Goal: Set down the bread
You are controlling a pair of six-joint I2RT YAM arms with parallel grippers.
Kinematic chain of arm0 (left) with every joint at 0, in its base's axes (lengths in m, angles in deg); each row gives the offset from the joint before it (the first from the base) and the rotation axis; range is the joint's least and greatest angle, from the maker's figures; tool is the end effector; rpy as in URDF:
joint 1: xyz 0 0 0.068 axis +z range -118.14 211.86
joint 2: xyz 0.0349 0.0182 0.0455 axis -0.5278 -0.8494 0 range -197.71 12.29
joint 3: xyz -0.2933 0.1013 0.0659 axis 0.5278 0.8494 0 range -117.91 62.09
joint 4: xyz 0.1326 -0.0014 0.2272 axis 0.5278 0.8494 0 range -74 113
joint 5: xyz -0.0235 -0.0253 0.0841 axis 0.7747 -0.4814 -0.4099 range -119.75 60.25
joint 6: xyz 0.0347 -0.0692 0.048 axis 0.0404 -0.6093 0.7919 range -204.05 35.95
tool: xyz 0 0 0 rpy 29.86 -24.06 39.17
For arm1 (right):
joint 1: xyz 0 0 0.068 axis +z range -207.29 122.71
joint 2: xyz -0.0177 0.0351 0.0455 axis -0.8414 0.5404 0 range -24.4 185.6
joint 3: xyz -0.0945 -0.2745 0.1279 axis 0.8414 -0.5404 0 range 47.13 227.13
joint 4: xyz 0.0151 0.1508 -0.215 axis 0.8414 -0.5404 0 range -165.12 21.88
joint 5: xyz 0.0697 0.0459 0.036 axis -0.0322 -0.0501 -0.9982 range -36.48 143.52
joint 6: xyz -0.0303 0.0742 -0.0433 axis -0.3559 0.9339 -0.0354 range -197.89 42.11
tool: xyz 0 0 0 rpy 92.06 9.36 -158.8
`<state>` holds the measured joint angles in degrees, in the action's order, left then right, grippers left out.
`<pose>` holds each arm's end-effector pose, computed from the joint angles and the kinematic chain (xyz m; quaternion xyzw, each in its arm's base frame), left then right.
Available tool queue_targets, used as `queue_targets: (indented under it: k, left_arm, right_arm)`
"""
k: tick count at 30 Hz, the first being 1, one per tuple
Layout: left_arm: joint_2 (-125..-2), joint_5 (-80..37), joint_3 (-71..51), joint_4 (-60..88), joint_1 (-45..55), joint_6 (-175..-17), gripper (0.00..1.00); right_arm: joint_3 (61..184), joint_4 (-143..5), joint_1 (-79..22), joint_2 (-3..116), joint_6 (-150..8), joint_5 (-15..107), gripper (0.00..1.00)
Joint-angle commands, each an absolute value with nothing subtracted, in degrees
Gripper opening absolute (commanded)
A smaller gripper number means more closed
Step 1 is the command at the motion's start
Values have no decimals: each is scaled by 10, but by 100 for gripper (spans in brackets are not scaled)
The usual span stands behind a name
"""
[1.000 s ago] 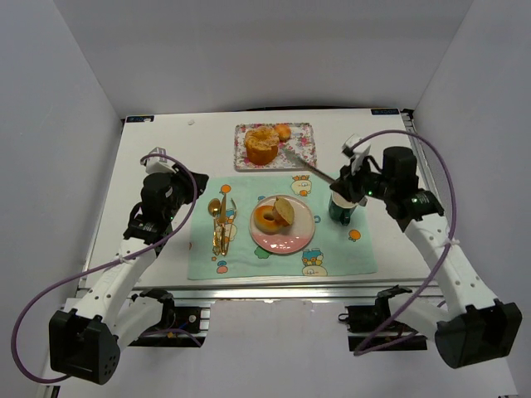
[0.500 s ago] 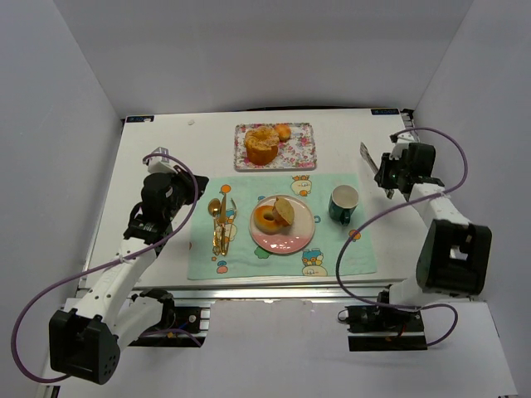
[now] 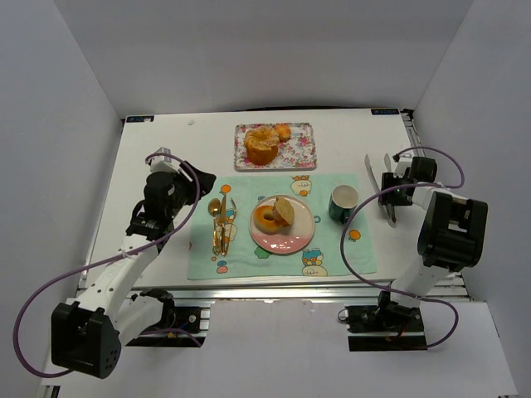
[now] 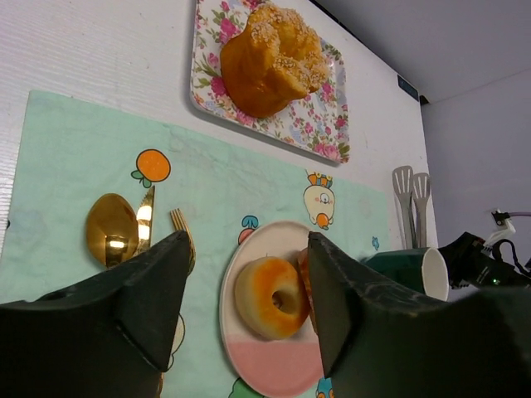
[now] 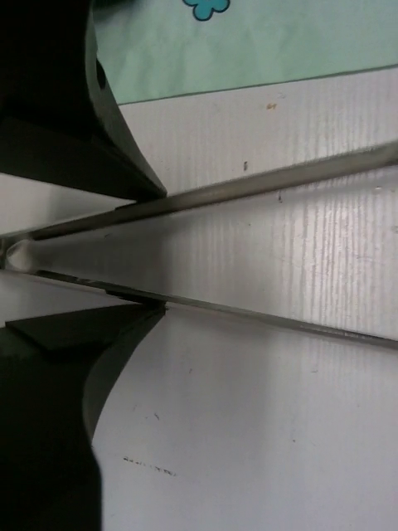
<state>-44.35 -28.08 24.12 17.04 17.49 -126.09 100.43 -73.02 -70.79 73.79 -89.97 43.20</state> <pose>0.2407 -0.0641 0.2976 -0.1874 0.7959 -0.2825 0.5016 0.3736 -0.0747 0.1706 -0.0193 0.9356 0.0066 0.3525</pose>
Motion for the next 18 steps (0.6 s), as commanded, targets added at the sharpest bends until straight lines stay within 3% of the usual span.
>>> queue_targets:
  k: [1, 3, 5, 6, 18]
  left_arm:
    - [-447, -283, 218, 166, 177, -1257, 69]
    - [-447, -284, 214, 172, 177, -1253, 72]
    - [-447, -286, 210, 176, 177, -1249, 74]
    - [-448, -286, 210, 176, 178, -1248, 74]
    - [-456, -269, 208, 164, 177, -1252, 71]
  right_arm:
    - [1009, -758, -723, 723, -923, 414, 60]
    - [1011, -769, -729, 697, -934, 407, 66]
    - [1014, -780, -730, 675, -946, 396, 86]
    - [1021, -785, -730, 650, -953, 390, 88]
    - [1171, -868, -702, 582, -899, 462, 89]
